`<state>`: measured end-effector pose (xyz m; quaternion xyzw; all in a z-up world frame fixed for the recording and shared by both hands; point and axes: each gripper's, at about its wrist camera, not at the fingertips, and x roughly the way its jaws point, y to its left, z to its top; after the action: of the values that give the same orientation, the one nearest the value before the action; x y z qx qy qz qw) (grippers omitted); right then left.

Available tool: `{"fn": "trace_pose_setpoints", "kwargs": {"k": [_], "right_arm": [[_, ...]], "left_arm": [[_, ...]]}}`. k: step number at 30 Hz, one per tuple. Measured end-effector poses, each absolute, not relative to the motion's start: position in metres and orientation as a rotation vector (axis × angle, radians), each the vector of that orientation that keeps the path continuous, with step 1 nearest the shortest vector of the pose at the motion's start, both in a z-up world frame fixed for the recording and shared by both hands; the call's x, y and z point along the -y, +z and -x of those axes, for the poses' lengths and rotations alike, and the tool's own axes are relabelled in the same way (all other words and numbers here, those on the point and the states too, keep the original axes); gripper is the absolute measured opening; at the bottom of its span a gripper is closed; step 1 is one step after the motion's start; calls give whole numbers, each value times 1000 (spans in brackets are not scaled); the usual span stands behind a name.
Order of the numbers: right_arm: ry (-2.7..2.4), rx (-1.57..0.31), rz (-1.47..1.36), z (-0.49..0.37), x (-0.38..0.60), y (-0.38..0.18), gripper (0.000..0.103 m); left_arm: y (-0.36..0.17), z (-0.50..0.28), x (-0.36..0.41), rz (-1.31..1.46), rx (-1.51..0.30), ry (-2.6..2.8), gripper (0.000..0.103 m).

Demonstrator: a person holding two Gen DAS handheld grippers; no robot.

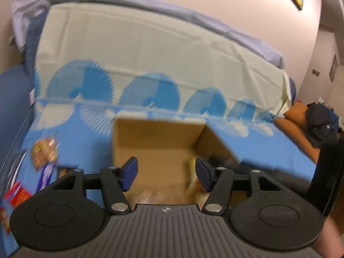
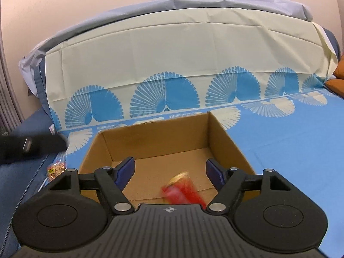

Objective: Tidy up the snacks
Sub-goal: 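Open both tools over the box to drop the red packet and sausage snack, then move the left tool to the pile and grasp the small red-gold wrapped snack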

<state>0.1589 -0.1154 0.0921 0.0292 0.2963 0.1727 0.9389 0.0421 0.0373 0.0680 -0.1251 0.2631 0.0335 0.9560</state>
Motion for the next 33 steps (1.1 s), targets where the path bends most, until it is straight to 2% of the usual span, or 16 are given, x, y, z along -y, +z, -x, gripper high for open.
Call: {"fn": "trace_pose_setpoints", "kwargs": {"k": [3,7,9,13,16,20,23,26,28,29,31,32,33], "right_arm": [[377,-603,-53,-156,112,91,75],[412,-607,-37,-151,105,90,75],[427,-606,-22,-148,100,89,75],[458,-614,-5,-144,91,88,75],[476,-618,12,-142,86,87,74],[495,-618,35,-138,80,86,74],[503,-621,41,-137,79,85,74],[510,-628,38,-137,78,85,74],[512,-634,37,-138,78,84,74],[512,-635,36,-138,78,84,74],[515,-638,34,-139,78,84,74],[515,-640,34,-139,77,84,74],[516,-642,32,-139,77,84,74]], "left_arm": [[38,-10,-66,286,-599,115,37],[-2,33,-122,387,-658,247,36],[-18,50,-151,443,-683,350,29],[-40,72,-190,571,-684,502,30],[-52,79,-211,642,-670,628,44],[-61,68,-222,658,-664,741,47],[-64,52,-227,641,-670,813,61],[-69,33,-229,640,-682,875,66],[-75,22,-232,625,-711,916,66],[-78,19,-233,615,-728,939,64],[-81,15,-237,614,-754,954,48],[-81,16,-239,613,-758,955,31],[-81,16,-240,609,-759,950,30]]}}
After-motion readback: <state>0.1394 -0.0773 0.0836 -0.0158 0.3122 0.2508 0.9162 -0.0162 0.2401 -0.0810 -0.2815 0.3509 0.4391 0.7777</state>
